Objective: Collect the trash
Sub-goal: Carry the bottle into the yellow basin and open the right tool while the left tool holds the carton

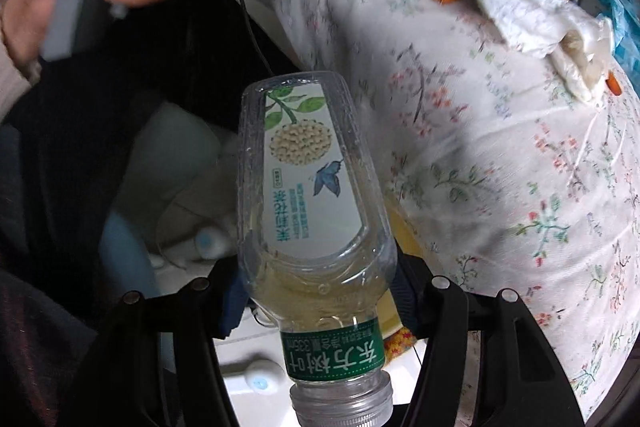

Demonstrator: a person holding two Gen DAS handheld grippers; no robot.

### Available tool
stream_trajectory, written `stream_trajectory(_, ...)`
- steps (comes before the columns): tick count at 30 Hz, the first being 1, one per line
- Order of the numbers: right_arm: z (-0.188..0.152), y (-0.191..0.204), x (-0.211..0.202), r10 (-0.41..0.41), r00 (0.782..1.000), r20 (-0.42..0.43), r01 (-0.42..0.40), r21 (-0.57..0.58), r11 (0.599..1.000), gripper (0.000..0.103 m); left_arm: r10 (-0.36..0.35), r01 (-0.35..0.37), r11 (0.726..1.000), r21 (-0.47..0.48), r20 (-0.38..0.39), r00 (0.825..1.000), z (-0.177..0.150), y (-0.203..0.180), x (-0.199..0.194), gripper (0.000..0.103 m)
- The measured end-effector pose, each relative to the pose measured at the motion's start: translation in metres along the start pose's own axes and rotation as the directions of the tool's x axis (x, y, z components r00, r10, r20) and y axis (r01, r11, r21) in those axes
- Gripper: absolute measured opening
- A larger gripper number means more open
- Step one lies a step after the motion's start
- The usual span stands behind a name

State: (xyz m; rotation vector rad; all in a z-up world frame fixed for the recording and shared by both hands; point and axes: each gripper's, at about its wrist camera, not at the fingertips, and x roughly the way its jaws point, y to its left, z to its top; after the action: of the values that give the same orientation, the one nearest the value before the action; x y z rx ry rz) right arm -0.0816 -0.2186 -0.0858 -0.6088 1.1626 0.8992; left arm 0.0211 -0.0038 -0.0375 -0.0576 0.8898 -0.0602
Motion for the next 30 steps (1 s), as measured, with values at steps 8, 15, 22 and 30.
stream_trajectory(8,-0.008,-0.013,-0.005,0.008,1.0,0.027,-0.009,0.052,0.999,0.061,0.01,-0.015,0.997,-0.079,-0.065,0.998,-0.007,0.012,-0.002,0.087)
stream_trajectory(15,-0.016,-0.04,-0.025,0.028,0.999,0.042,-0.032,0.101,0.994,0.062,0.008,-0.038,0.991,-0.125,-0.232,0.973,-0.059,0.001,0.019,0.087)
stream_trajectory(22,-0.02,0.01,0.032,-0.024,0.999,-0.03,0.025,0.013,1.0,0.062,-0.012,-0.024,0.988,-0.153,-0.229,0.973,-0.063,-0.015,0.02,0.087)
stream_trajectory(30,-0.036,0.045,0.165,-0.153,0.91,-0.386,0.104,-0.146,0.984,0.062,0.043,-0.094,0.984,-0.151,-0.315,0.948,-0.096,-0.019,0.024,0.087)
